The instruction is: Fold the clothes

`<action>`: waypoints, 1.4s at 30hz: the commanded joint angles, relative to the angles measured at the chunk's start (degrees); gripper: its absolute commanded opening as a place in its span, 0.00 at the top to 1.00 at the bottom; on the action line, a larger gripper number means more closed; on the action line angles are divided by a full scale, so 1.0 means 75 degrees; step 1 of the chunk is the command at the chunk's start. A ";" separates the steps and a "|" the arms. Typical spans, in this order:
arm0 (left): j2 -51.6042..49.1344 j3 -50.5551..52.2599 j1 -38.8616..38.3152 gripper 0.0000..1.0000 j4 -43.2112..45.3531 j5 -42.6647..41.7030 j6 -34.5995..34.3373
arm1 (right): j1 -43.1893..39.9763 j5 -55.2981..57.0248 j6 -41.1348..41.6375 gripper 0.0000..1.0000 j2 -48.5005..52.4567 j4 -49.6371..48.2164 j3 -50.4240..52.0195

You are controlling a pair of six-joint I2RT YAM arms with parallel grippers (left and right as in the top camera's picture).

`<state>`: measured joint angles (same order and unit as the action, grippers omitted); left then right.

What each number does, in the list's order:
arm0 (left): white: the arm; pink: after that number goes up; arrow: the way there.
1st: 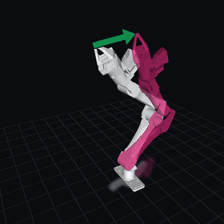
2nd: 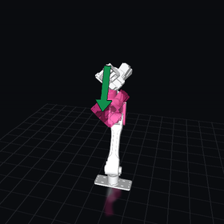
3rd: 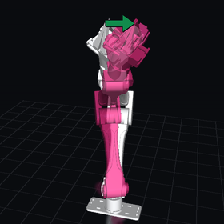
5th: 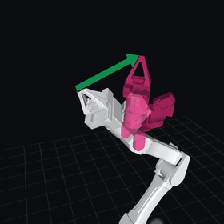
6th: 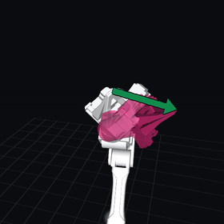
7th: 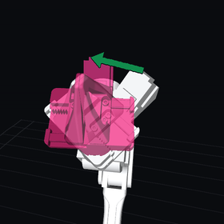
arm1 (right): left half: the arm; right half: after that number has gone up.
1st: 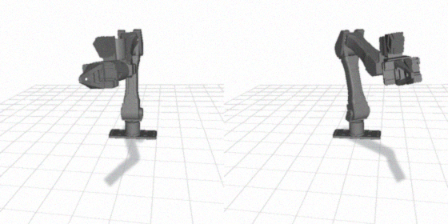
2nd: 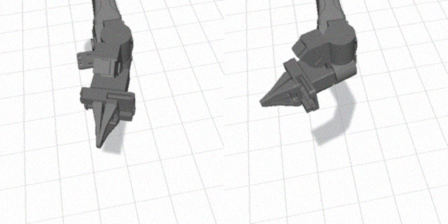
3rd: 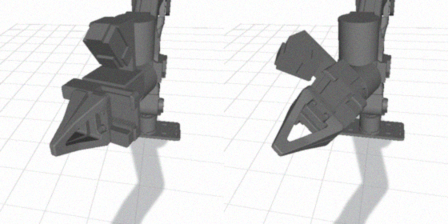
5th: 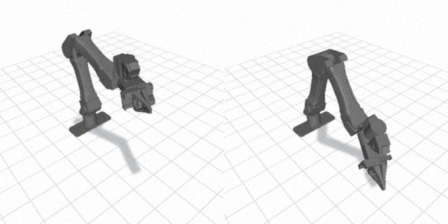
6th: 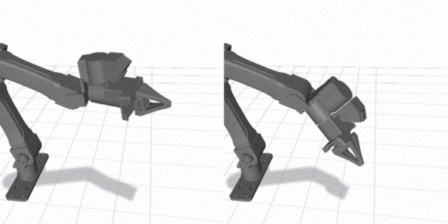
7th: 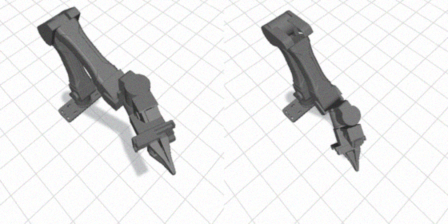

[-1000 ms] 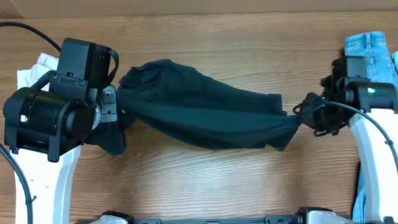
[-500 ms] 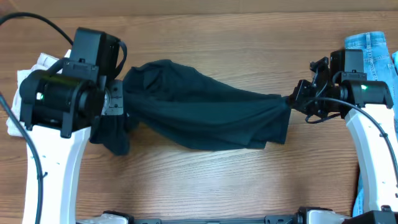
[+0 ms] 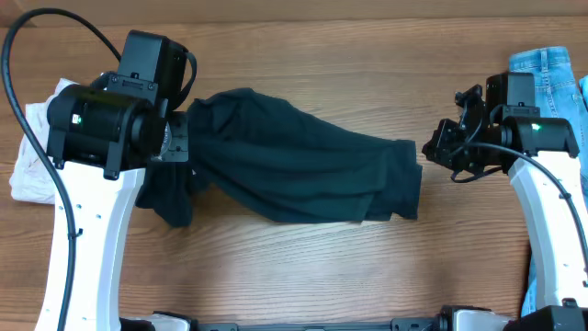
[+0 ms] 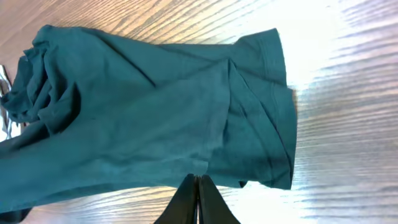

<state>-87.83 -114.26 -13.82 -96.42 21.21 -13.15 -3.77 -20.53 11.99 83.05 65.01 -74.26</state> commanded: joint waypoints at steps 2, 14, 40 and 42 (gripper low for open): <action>0.0017 -0.0175 0.0041 0.96 0.0055 -0.0035 0.0157 | -0.0058 0.0041 0.0012 0.93 0.0268 0.0122 0.0003; 0.0017 -0.0175 0.0041 0.96 0.0061 -0.0035 0.0181 | -0.0041 -0.1218 -0.0463 0.54 0.1609 -0.0857 0.1087; 0.0017 -0.0175 0.0041 0.96 0.0061 -0.0038 0.0181 | 0.0629 -0.0239 0.0813 0.59 0.3104 -0.4814 0.1894; 0.0017 -0.0175 0.0041 0.96 0.0061 -0.0038 0.0181 | 0.0737 -0.0251 0.0816 0.62 0.3261 -0.5013 0.1894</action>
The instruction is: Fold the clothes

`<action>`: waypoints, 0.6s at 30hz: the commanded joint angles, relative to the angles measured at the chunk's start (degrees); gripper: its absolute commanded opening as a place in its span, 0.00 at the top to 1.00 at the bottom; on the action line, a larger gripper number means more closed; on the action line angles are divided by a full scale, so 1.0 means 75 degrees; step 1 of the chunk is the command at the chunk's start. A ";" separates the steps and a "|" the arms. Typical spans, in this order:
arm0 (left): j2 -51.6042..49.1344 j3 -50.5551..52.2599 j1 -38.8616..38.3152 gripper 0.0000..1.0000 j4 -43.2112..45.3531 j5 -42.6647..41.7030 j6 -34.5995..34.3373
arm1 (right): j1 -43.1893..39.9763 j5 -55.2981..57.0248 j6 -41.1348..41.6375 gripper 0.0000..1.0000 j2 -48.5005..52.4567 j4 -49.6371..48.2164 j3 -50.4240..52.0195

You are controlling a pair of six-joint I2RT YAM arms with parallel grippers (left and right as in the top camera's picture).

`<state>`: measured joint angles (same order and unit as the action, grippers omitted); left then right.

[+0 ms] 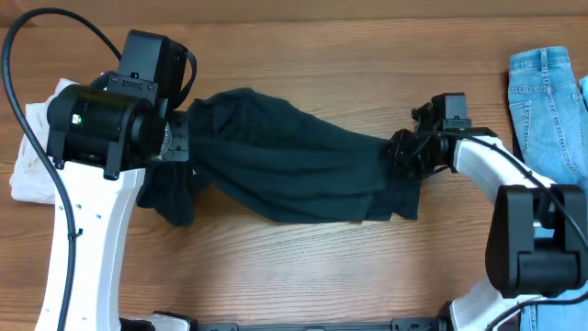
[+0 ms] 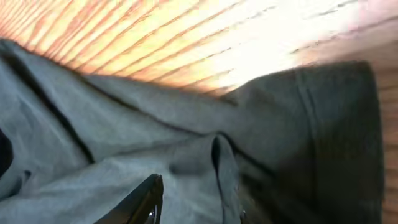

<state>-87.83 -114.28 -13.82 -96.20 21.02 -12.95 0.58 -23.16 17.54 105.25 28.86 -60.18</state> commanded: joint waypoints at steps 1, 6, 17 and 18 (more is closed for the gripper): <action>0.0017 -0.0172 0.0041 0.96 0.0029 -0.0015 0.0154 | 0.0201 0.0050 0.0079 0.66 0.0306 -0.0239 0.0017; 0.0017 -0.0172 0.0041 0.96 -0.0003 -0.0012 0.0160 | 0.0233 -0.0586 0.0070 0.90 0.0245 -0.0224 -0.0117; 0.0020 -0.0172 0.0041 0.96 -0.0023 -0.0003 0.0300 | -0.0160 -0.0635 0.0012 0.96 -0.2401 0.0466 -0.0297; 0.0020 -0.0172 0.0041 0.96 -0.0020 0.0003 0.0300 | -0.0230 -0.0548 0.0015 0.96 -0.2853 0.0539 -0.0300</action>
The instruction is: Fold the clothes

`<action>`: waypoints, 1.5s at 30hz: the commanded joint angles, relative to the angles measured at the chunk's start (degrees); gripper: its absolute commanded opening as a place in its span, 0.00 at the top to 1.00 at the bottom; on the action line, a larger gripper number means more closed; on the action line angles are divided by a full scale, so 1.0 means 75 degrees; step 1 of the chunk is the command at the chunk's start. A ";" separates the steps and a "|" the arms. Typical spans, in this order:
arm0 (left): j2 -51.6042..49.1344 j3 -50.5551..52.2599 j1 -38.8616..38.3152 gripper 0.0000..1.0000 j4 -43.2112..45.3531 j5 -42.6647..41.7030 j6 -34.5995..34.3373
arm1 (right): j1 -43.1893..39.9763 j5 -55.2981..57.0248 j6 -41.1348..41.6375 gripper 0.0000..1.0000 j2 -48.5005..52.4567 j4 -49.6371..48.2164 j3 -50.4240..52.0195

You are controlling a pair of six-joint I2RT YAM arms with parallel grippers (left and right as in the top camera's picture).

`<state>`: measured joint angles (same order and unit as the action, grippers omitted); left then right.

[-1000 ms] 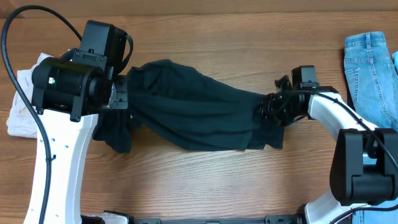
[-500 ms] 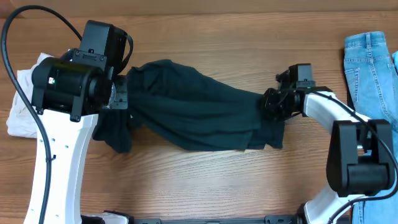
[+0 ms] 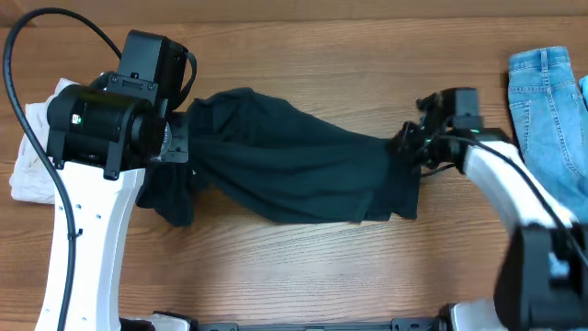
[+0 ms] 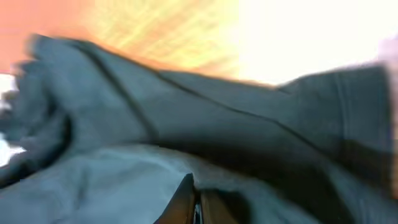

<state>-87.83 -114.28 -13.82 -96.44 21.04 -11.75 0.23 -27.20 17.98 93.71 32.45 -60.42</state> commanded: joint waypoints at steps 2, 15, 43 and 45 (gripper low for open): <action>0.0020 -0.0172 0.0044 0.96 0.0012 0.0020 0.0140 | -0.0309 0.0361 -0.0041 0.96 -0.2110 0.0245 -0.0306; 0.0134 -0.1134 0.0099 0.96 -0.0029 0.0641 0.0143 | -0.0653 0.1964 -0.0251 0.96 -0.4208 0.1926 -0.2445; 0.0679 -0.1402 0.0093 0.96 0.0032 0.0379 0.0195 | -0.0647 0.1617 -0.0050 0.96 0.0114 0.4269 -0.2439; 0.0676 -0.1402 0.0093 0.96 0.0035 0.0326 0.0195 | -0.0647 0.1326 -0.0192 0.93 0.0603 0.4299 -0.2439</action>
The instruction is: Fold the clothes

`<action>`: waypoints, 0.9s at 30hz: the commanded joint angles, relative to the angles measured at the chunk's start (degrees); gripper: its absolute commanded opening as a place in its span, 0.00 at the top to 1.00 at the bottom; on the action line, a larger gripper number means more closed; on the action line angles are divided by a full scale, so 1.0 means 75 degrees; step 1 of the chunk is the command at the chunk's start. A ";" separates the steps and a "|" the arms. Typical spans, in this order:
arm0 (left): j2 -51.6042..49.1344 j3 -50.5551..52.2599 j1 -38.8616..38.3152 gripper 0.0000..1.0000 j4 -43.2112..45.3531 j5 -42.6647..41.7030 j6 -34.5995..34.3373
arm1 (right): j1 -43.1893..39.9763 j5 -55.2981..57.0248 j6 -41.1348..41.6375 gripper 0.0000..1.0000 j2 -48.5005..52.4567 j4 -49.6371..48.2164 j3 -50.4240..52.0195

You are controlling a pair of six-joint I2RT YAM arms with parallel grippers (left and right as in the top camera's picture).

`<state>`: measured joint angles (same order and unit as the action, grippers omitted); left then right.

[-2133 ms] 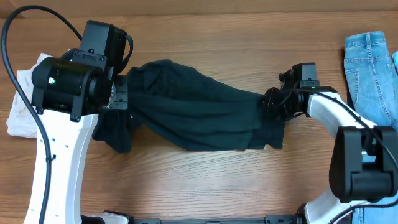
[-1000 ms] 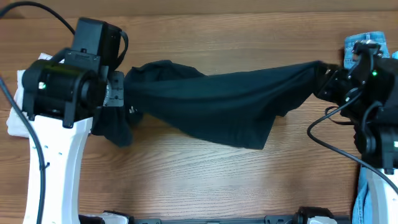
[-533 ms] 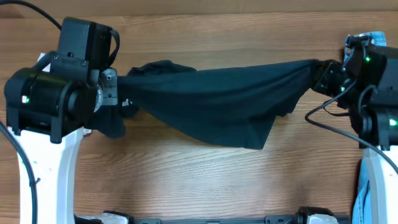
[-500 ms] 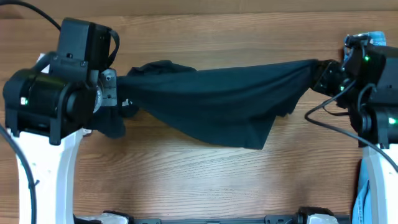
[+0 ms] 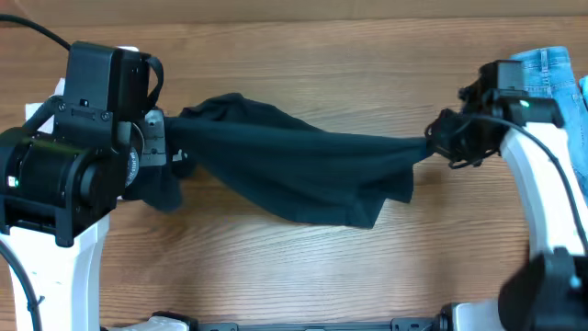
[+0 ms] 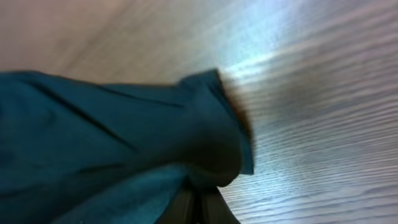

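Observation:
A dark teal garment (image 5: 294,170) hangs stretched across the wooden table (image 5: 276,276) between my two grippers. My left gripper (image 5: 167,152) sits under its wrist housing at the garment's bunched left end and holds it there; a dark fold droops below it. At the cloth's right corner, my right gripper (image 5: 434,147) is shut on the fabric. In the right wrist view the teal cloth (image 6: 93,137) folds over the closed fingertips of the right gripper (image 6: 200,200), its hem curling just past them. The lower edge of the garment sags toward the front.
Blue jeans (image 5: 544,64) lie at the back right corner, just behind the right arm. The left arm's large black and white body covers the left side of the table. Bare wood shows in front of the garment and behind it.
My right gripper has moved right, with the garment's right corner in it. The left arm has shifted left and looks larger in the overhead view. The garment, slack before, is now stretched between them.
At first the garment lay slack, its left end at the left gripper, and my right gripper was shut, off to the right of it. Then the right gripper was open at the right hem, then shut on it. Now both ends are held and the cloth is drawn out.

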<state>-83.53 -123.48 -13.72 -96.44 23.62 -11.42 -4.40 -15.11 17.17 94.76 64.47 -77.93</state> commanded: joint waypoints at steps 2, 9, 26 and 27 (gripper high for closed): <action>0.0102 -0.0175 0.0079 0.96 0.0035 -0.0117 0.0152 | -0.0020 -0.0705 -0.0391 0.84 0.0708 0.0023 -0.0105; 0.0102 -0.0175 0.0076 0.96 0.0087 -0.0166 0.0152 | 0.0122 -0.1676 -0.1145 0.55 0.0833 0.0347 -0.0064; 0.0102 -0.0175 0.0076 0.96 0.0093 -0.0163 0.0154 | 0.2343 -0.2022 -0.0638 0.41 0.0842 -0.1792 0.2804; 0.0102 -0.0175 0.0076 0.96 0.0093 -0.0163 0.0154 | 0.2358 -0.2401 -0.0731 0.43 0.0842 -0.2060 0.2973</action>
<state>-83.53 -123.48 -13.72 -96.05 22.28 -11.42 13.26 -29.39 10.74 101.23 52.07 -58.11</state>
